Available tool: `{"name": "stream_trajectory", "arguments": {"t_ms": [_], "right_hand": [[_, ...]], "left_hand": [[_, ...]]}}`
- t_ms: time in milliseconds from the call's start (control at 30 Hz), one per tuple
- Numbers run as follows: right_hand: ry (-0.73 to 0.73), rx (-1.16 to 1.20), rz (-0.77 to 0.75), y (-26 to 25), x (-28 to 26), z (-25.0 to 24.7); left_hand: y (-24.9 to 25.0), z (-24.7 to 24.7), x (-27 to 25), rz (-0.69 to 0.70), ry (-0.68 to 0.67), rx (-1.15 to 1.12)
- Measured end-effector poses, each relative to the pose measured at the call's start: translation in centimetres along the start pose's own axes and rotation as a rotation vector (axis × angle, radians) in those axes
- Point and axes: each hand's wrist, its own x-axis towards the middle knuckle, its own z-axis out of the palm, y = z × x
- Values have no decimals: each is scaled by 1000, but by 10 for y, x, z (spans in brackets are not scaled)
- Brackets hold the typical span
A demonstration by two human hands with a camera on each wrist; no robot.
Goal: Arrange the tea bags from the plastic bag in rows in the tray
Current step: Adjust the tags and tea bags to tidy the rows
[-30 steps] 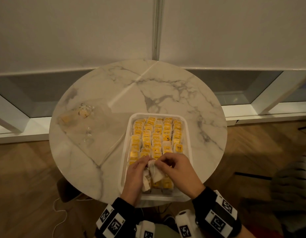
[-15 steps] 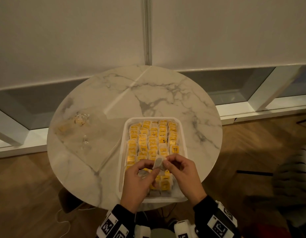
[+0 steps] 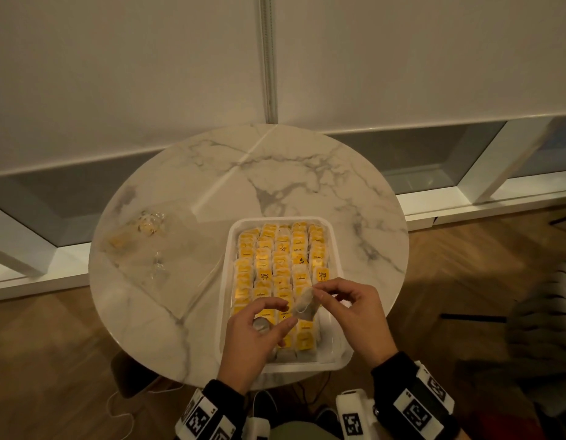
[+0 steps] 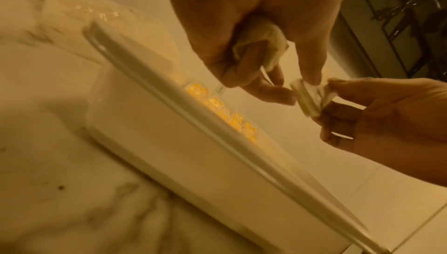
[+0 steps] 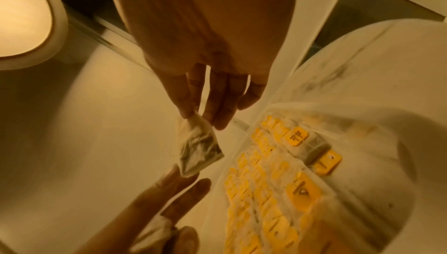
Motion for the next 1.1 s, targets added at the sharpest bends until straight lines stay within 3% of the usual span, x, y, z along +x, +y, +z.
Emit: {"name": "stream_trajectory", "arguments": {"t_ms": [267,400,533,800,900,1100], "right_hand": [[43,-126,-59,-5,2,-2],[-5,-70,1,-6,2,0],[-39,20,50,-8,-1,4],[-109,145,78,-19,2,4],[-213,98,19,-21,8,-7],[-495,-321,-206,-31,31,-27]], "left_hand": [[2,-5,0,13,37,-31],[3,-4,0,17,44,-40],[5,3,0,4,-21,-55],[15,13,5,-55,-166,-297],[13,14,9,-165,-216,-409],[8,19,16,-357,-357,-565]]}}
